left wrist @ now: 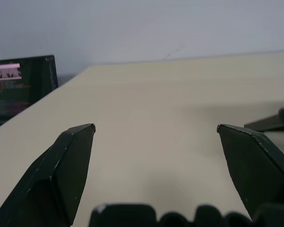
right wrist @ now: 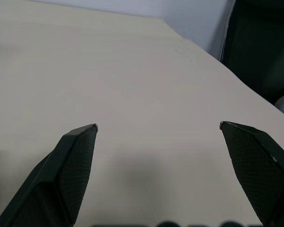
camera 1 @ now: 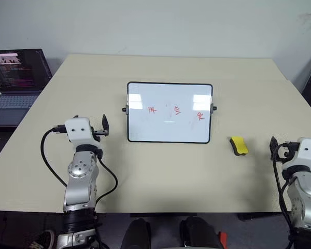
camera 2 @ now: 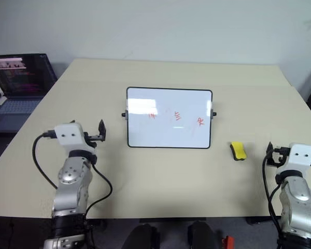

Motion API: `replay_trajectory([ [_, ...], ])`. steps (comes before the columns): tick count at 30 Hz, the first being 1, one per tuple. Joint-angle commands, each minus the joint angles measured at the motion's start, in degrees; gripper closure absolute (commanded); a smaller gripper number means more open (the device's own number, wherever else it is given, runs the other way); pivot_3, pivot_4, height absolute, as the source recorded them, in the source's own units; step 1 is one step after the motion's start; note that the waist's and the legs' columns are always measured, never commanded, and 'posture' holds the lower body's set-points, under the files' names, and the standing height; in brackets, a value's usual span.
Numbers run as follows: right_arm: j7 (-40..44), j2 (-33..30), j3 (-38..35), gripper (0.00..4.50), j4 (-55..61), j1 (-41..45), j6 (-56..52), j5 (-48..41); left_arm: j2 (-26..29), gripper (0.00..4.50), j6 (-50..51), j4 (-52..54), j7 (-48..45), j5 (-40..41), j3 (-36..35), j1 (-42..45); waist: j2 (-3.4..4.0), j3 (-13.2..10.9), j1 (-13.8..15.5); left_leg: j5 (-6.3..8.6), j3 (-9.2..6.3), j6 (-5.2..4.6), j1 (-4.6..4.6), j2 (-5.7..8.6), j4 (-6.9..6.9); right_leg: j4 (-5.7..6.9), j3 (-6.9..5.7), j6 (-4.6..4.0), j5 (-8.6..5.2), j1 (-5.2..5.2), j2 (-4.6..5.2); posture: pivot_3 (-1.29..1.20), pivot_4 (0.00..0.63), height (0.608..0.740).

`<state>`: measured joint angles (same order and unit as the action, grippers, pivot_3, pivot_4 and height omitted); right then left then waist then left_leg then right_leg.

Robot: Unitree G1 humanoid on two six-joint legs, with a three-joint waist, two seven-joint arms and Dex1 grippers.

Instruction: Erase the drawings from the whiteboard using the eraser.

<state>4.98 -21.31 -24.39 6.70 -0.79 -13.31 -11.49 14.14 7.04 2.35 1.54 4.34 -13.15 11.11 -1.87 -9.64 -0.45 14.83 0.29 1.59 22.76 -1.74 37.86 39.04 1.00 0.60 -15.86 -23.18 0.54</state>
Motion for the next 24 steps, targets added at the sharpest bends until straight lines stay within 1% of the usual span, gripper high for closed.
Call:
replay_trajectory([
  [1, -0.42, -0.01, -0.75, 0.01, 5.53, -0.08, -2.18, -0.97, -0.29, 0.0, -0.14, 1.2, 0.04, 0.77, -1.23, -0.23, 0.0, 0.0, 0.02, 0.0, 0.0, 0.0, 0.01, 0.0, 0.03, 0.0, 0.0, 0.01, 0.0, 0.0, 0.0, 0.0, 0.15, 0.74],
  [3, -1.34, 0.15, -1.32, 0.01, 5.36, -0.19, -2.78, -0.6, -0.47, 0.0, -1.5, -1.0, 0.46, 0.6, -1.73, -0.05, -0.01, 0.0, 0.12, 0.0, 0.0, 0.0, 0.0, 0.03, 0.05, 0.0, -0.01, 0.02, 0.01, 0.02, -0.01, 0.0, 0.15, 0.74],
  [6, -1.56, -0.08, -1.59, 0.01, 7.17, -0.39, -3.93, -0.85, -0.77, 0.0, -0.53, -1.17, 1.33, 1.42, -3.05, 0.73, -0.01, 0.0, 0.18, -0.01, 0.0, 0.0, -0.02, 0.05, 0.06, -0.01, -0.01, 0.03, 0.01, 0.04, -0.1, 0.0, 0.15, 0.74],
  [10, -2.16, -0.07, -2.71, 0.01, 9.68, 0.1, -4.7, -1.96, 1.37, 0.0, -0.93, -2.36, -1.68, 2.12, -3.3, 1.77, -0.01, 0.0, 0.21, -0.01, -0.01, 0.0, 0.02, 0.05, 0.04, -0.02, -0.02, 0.03, 0.0, 0.02, -0.16, 0.0, 0.15, 0.74],
  [14, -0.97, 0.0, -1.79, 0.01, 11.05, 0.58, -8.2, -3.89, 5.0, 0.0, 3.89, -4.29, -5.61, 6.21, -6.1, 3.86, -0.01, 0.0, 0.13, -0.01, -0.01, 0.0, 0.0, 0.04, 0.04, -0.02, -0.01, 0.03, 0.0, 0.02, -0.17, 0.0, 0.15, 0.74],
  [17, -0.53, 0.19, -0.21, 0.01, 12.71, 1.67, -11.49, -5.31, 11.17, 0.0, 3.74, -5.47, -13.03, 7.76, -6.37, 4.34, -0.01, 0.0, -0.07, 0.0, 0.0, 0.0, -0.01, 0.0, 0.03, -0.02, 0.0, 0.02, 0.0, 0.02, -0.25, 0.0, 0.15, 0.74],
  [19, -0.31, -0.17, 1.34, 0.01, 15.79, 2.48, -15.51, -6.48, 14.8, 0.0, 5.68, -5.06, -19.93, 11.59, -6.44, 5.5, 0.03, -0.02, -0.12, -0.01, 0.01, 0.0, 0.0, -0.02, 0.01, -0.02, 0.0, 0.0, 0.0, -0.02, -0.27, 0.0, 0.15, 0.74],
  [22, -1.14, 0.08, 3.04, 0.01, 22.81, 3.8, -24.12, -10.1, 20.27, 0.0, 8.62, -3.83, -31.19, 16.83, -4.97, 7.43, 0.04, -0.04, -0.06, -0.01, -0.03, 0.0, 0.01, -0.03, 0.02, 0.0, -0.04, -0.01, -0.01, -0.02, -0.27, 0.0, 0.15, 0.74],
  [24, -1.41, 0.08, 2.88, 0.01, 27.15, 4.36, -30.16, -13.6, 23.57, 0.0, 12.25, -1.6, -37.91, 19.94, -3.26, 8.25, 0.04, -0.04, -0.06, -0.01, -0.03, 0.0, 0.02, -0.03, 0.02, -0.01, -0.04, -0.01, -0.01, -0.02, -0.27, 0.0, 0.15, 0.74],
])
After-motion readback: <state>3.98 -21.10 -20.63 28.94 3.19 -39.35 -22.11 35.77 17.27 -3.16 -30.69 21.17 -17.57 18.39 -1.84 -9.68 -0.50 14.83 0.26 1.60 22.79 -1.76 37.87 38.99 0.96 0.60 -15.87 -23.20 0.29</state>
